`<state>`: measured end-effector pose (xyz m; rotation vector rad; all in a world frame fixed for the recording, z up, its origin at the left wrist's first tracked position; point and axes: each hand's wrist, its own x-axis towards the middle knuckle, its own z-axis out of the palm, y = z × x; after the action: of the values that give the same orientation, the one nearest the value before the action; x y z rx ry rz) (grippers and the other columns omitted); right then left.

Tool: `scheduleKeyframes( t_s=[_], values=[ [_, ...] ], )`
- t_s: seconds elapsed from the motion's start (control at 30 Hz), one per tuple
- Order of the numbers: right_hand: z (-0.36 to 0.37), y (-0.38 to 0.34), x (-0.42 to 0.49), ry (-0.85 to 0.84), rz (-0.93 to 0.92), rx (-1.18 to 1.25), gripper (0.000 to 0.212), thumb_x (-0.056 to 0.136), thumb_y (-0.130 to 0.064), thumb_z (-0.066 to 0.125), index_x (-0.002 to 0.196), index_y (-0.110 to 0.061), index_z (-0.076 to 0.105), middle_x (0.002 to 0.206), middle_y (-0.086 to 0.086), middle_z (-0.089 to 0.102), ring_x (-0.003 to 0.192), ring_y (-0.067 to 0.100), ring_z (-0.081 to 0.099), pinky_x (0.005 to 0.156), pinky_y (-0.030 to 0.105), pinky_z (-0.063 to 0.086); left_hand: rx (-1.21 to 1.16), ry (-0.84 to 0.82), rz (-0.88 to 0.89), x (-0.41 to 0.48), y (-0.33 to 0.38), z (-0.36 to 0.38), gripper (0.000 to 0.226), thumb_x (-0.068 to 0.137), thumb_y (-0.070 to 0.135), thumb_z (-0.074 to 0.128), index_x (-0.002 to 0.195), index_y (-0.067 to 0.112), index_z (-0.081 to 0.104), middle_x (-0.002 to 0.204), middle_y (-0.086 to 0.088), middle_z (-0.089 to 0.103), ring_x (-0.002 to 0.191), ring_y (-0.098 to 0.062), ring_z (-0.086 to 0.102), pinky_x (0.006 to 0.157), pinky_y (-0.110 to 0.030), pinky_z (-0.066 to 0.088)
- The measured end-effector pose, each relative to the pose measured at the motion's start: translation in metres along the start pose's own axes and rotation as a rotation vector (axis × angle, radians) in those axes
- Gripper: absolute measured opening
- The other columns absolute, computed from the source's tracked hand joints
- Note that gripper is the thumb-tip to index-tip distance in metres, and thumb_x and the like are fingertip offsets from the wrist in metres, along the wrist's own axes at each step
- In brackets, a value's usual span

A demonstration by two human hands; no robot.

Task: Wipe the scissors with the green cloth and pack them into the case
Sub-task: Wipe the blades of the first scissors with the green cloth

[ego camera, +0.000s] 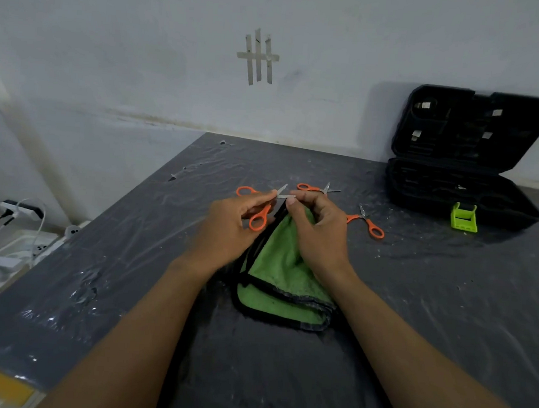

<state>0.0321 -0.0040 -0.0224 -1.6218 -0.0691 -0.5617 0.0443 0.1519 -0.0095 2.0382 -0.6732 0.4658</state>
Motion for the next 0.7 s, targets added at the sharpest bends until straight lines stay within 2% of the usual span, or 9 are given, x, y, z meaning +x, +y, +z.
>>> scheduleKeyframes(
  t_s=[0.1,0.23,0.33,0.47,0.6,0.7],
  values=[
    [0.001,-0.003,-0.001,-0.002,0.004,0.025,0.011,0.087,-0.015,0.069,0.096,-0.019,0.065,0.095,-0.001,0.070,0.089,0.005,0.064,0.080,0.018,0.051,0.041,0.136,0.002,0.000,0.001,0.005,0.030,0.085,0.012,0.068,0.115,0.012,0.068,0.102,0.010,0.067,0.095,0.006,0.062,0.083,-0.006,0.047],
    [0.002,-0.006,-0.004,-0.006,-0.022,0.012,0.012,0.085,-0.017,0.071,0.090,-0.021,0.061,0.092,-0.002,0.068,0.087,0.004,0.063,0.077,0.014,0.049,0.016,0.265,-0.058,0.000,0.004,0.007,0.019,0.088,0.017,0.066,0.106,0.015,0.071,0.096,0.006,0.072,0.077,-0.002,0.067,0.073,-0.015,0.053],
    [0.002,-0.007,-0.005,-0.019,-0.053,-0.024,0.010,0.085,-0.018,0.071,0.086,-0.021,0.061,0.087,-0.005,0.067,0.084,0.003,0.063,0.077,0.015,0.049,-0.026,0.328,-0.131,-0.001,0.009,0.009,0.015,0.087,0.018,0.067,0.100,0.015,0.073,0.096,0.005,0.073,0.084,-0.002,0.067,0.076,-0.016,0.052],
    [0.002,-0.009,-0.005,-0.027,-0.076,-0.031,0.013,0.086,-0.016,0.070,0.083,-0.024,0.060,0.085,-0.008,0.066,0.082,0.004,0.062,0.075,0.015,0.048,-0.120,0.384,-0.267,0.001,0.014,0.013,0.009,0.083,0.018,0.070,0.091,0.018,0.074,0.084,0.010,0.071,0.079,-0.001,0.067,0.072,-0.014,0.051],
    [0.003,-0.009,-0.005,-0.016,-0.086,-0.020,0.015,0.086,-0.017,0.070,0.083,-0.025,0.058,0.084,-0.008,0.064,0.081,0.003,0.060,0.073,0.013,0.046,-0.261,0.423,-0.408,0.002,0.013,0.011,0.005,0.084,0.018,0.069,0.088,0.019,0.071,0.080,-0.001,0.071,0.073,-0.011,0.068,0.069,-0.023,0.054],
    [0.003,-0.010,-0.006,-0.008,-0.094,-0.002,0.016,0.087,-0.017,0.069,0.083,-0.024,0.055,0.084,-0.007,0.062,0.081,0.005,0.060,0.073,0.014,0.046,-0.359,0.434,-0.472,0.005,0.018,0.008,0.005,0.085,0.014,0.067,0.084,0.017,0.070,0.074,0.001,0.068,0.062,0.002,0.062,0.062,-0.012,0.050]
  ],
)
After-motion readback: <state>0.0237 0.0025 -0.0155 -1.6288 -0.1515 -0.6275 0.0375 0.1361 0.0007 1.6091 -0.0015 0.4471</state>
